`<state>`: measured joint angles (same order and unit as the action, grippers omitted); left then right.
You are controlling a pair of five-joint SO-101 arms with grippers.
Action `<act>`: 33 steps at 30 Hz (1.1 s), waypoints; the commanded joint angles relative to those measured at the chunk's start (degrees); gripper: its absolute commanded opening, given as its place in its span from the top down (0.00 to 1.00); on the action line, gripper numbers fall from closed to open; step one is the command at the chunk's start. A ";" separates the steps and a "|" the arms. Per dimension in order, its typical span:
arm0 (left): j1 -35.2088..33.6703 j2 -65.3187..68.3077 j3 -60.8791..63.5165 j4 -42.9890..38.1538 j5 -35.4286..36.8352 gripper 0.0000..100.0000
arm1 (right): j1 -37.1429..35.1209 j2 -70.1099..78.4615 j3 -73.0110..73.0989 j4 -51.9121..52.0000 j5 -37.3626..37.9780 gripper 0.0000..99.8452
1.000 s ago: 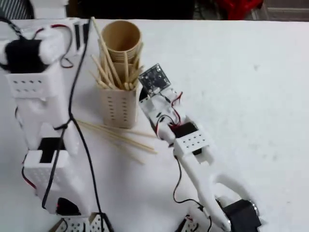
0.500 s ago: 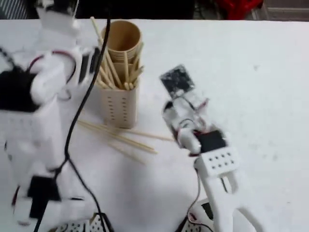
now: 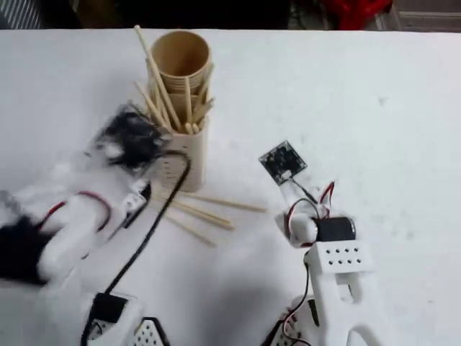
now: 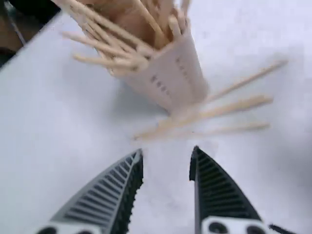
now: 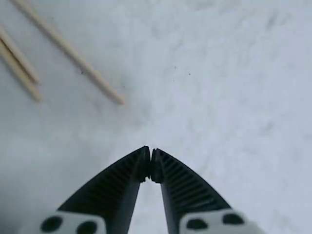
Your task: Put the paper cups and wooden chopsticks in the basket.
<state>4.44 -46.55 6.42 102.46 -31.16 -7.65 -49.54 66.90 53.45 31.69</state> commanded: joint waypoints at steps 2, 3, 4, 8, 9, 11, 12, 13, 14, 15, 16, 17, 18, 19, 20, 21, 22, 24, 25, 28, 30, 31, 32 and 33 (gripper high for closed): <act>-12.00 2.33 15.30 -6.33 -11.87 0.83 | 0.48 -1.01 0.53 -2.33 0.62 0.98; -13.93 3.74 17.32 -8.53 -14.33 0.83 | 0.13 -0.92 0.70 -2.33 0.53 0.98; -15.08 5.32 19.52 -10.73 -16.00 0.83 | -0.31 -0.92 1.32 -2.24 0.53 0.98; -16.22 13.93 27.34 -18.02 -22.77 0.83 | -1.27 -1.45 4.40 -2.59 0.79 0.98; -16.22 16.13 28.48 -19.43 -24.97 0.83 | -1.27 -1.45 4.66 -2.59 0.79 0.98; -16.92 20.26 29.19 -22.51 -28.48 0.83 | -1.19 -1.45 4.92 -2.59 0.79 0.98; -18.15 22.11 29.19 -24.09 -28.92 0.83 | -1.19 -1.45 5.01 -2.59 0.79 0.98; -19.21 23.69 29.19 -26.29 -29.10 0.83 | -1.19 -1.19 5.01 -2.59 0.79 0.98; -20.18 25.10 29.19 -29.45 -28.84 0.83 | -1.27 -1.10 5.01 -2.59 0.79 0.98; -21.23 26.59 29.19 -31.82 -28.75 0.83 | -1.36 -1.01 5.01 -2.59 0.79 0.98; -22.46 28.00 29.19 -33.76 -28.84 0.83 | -1.45 -1.01 5.01 -2.59 0.79 0.98; -23.43 29.58 29.27 -35.34 -29.01 0.83 | -1.45 -1.01 5.01 -2.68 0.79 0.98; -24.13 31.16 29.19 -36.84 -29.01 0.83 | -1.36 -1.01 5.01 -2.68 0.79 0.98; -24.66 32.84 29.19 -38.51 -29.01 0.83 | -1.36 -1.01 5.01 -2.68 0.79 0.98; -24.92 34.59 29.19 -40.35 -28.75 0.83 | -1.36 -1.01 5.01 -2.68 0.79 0.98; -25.36 36.00 29.27 -41.41 -28.48 0.83 | -1.36 -1.01 5.27 -2.68 0.79 0.98; -25.89 37.32 29.19 -41.41 -28.48 0.83 | -1.36 -1.36 5.63 -2.77 0.79 0.98; -27.47 37.85 29.36 -40.97 -28.84 0.83 | -1.36 -1.36 6.68 -4.35 0.79 0.98; -28.09 37.41 29.36 -40.79 -28.84 0.83 | -1.36 -1.36 7.30 -5.49 0.79 0.98; -28.79 34.33 29.27 -40.70 -28.92 0.83 | -1.45 -1.01 8.00 -7.60 0.79 0.98; -28.53 31.16 29.27 -40.00 -28.48 0.83 | -1.45 -1.01 8.00 -7.69 0.79 0.98; -28.18 29.32 29.27 -38.59 -28.48 0.83 | -1.54 -1.01 8.00 -7.69 0.79 0.98; -27.47 27.21 29.19 -37.19 -28.48 0.83 | -1.54 -1.01 8.00 -7.69 0.79 0.98; -26.51 24.66 29.10 -35.96 -27.96 0.83 | -1.54 -1.01 8.00 -7.69 0.79 0.98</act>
<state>-23.69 -14.20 36.04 62.37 -59.56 -8.62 -49.63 75.08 46.59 31.87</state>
